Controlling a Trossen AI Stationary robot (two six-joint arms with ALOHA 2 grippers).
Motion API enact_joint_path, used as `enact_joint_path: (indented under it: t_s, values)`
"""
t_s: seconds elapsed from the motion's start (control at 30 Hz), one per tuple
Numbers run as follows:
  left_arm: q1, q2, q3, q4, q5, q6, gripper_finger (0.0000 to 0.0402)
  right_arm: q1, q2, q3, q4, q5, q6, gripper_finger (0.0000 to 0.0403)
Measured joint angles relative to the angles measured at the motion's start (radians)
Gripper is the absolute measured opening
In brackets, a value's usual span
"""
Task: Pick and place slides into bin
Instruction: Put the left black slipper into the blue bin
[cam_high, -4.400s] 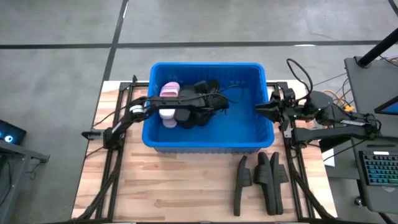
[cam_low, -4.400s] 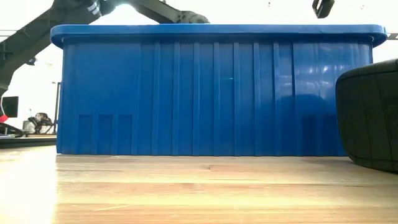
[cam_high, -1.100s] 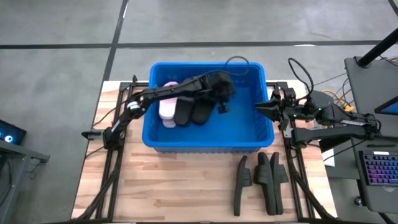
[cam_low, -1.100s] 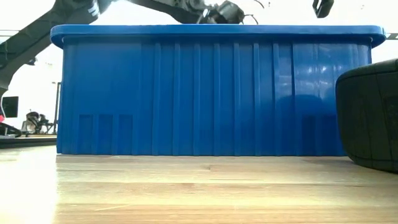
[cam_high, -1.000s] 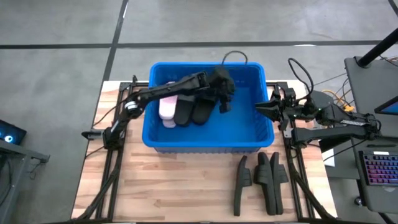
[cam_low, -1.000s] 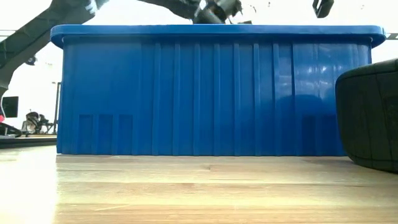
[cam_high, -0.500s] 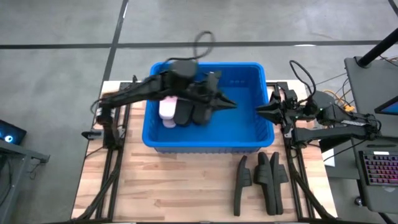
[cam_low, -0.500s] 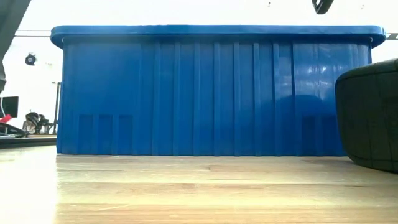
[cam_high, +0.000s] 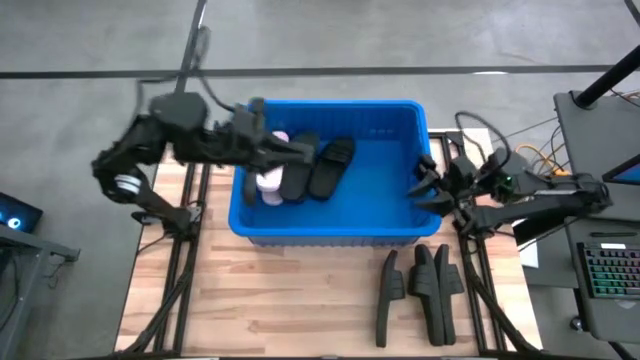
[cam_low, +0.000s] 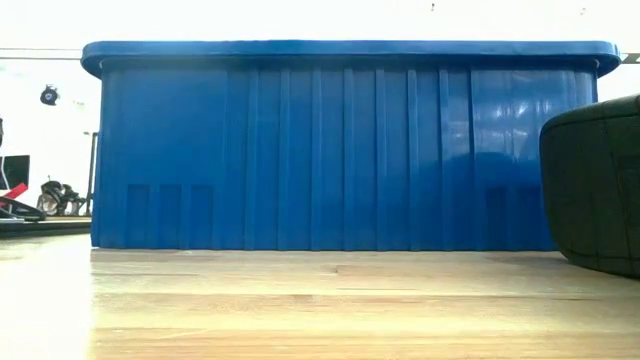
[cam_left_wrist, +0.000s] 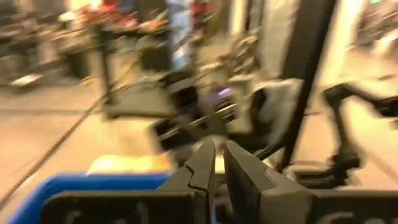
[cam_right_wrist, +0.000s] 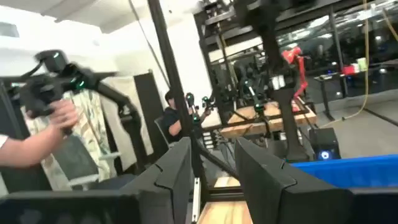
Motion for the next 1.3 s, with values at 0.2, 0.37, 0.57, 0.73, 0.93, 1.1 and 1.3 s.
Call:
enact_joint_path:
  t_s: [0.2, 0.37, 0.57, 0.73, 0.93, 1.1, 1.3]
  values:
    - [0.001, -0.107, -0.016, -0.152, -0.101, -0.045, 0.002, 0.142, 0.114, 0.043, -0.075, 0.159, -0.13, 0.0161]
    - [0.0, -0.149, -0.022, -0.258, -0.101, -0.048, 0.002, 0.251, 0.239, 0.194, -0.288, 0.378, -0.211, 0.0214]
    - [0.001, -0.194, -0.04, -0.377, -0.101, -0.014, 0.002, 0.336, 0.397, 0.467, -0.683, 0.502, 0.024, 0.0228]
    - [0.001, -0.223, -0.098, -0.39, -0.101, 0.053, 0.002, 0.44, 0.539, 0.635, -0.94, 0.54, 0.177, 0.0215]
    - [0.001, -0.24, -0.152, -0.399, -0.101, 0.062, 0.002, 0.578, 0.708, 0.734, -1.188, 0.547, 0.474, 0.0207]
    - [0.001, -0.245, -0.183, -0.406, -0.101, 0.063, 0.002, 0.693, 0.826, 0.746, -1.281, 0.539, 0.766, 0.0207]
    - [0.001, -0.26, -0.221, -0.405, -0.099, 0.108, 0.002, 0.79, 0.954, 0.745, -1.302, 0.556, 0.993, 0.0207]
